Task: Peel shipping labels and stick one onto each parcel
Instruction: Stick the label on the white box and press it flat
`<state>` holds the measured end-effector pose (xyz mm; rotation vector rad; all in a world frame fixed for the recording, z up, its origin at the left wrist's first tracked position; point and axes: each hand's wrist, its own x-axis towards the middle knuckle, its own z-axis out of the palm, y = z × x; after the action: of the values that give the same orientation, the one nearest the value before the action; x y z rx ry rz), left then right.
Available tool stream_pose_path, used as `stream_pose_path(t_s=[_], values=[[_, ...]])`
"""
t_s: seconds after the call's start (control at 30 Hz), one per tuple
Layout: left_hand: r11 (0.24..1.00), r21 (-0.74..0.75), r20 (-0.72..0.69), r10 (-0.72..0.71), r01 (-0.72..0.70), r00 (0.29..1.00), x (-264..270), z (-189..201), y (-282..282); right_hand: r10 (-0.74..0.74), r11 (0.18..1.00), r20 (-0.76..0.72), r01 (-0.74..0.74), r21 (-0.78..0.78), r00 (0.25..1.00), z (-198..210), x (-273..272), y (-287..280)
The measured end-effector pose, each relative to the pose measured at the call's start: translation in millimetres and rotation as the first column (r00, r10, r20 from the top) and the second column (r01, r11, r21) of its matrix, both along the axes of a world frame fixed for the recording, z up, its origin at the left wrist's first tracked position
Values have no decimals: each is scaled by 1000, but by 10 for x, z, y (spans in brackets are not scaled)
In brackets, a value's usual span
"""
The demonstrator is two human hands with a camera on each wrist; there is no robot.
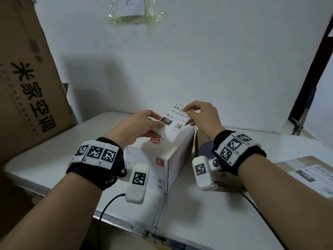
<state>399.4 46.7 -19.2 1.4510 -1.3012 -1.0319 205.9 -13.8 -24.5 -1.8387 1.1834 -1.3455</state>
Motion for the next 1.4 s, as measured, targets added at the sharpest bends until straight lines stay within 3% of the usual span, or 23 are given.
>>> stream_pose_path(t_s=[0.37,0.73,0.87,1.0,1.13,1.4], values=[[989,-126,65,89,-80,994,-3,-198,161,123,990,-184,-106,97,975,-122,83,-95],[999,-25,-66,38,-40,997,-47,-250,220,182,964,-150,-147,220,972,-203,42,-91],[999,10,-98,54,-53,994,-45,-251,235,191,962,-207,-141,235,959,-173,80,-109],[997,38,-1,69,-68,998,-59,-252,241,223,944,-246,-147,294,943,-255,135,-151],[992,-49,219,121,-112,968,-70,-237,207,243,932,-245,-156,326,938,-304,150,-191],[994,-29,215,109,-105,970,-27,-276,172,259,914,-211,-169,368,942,-290,133,-181]])
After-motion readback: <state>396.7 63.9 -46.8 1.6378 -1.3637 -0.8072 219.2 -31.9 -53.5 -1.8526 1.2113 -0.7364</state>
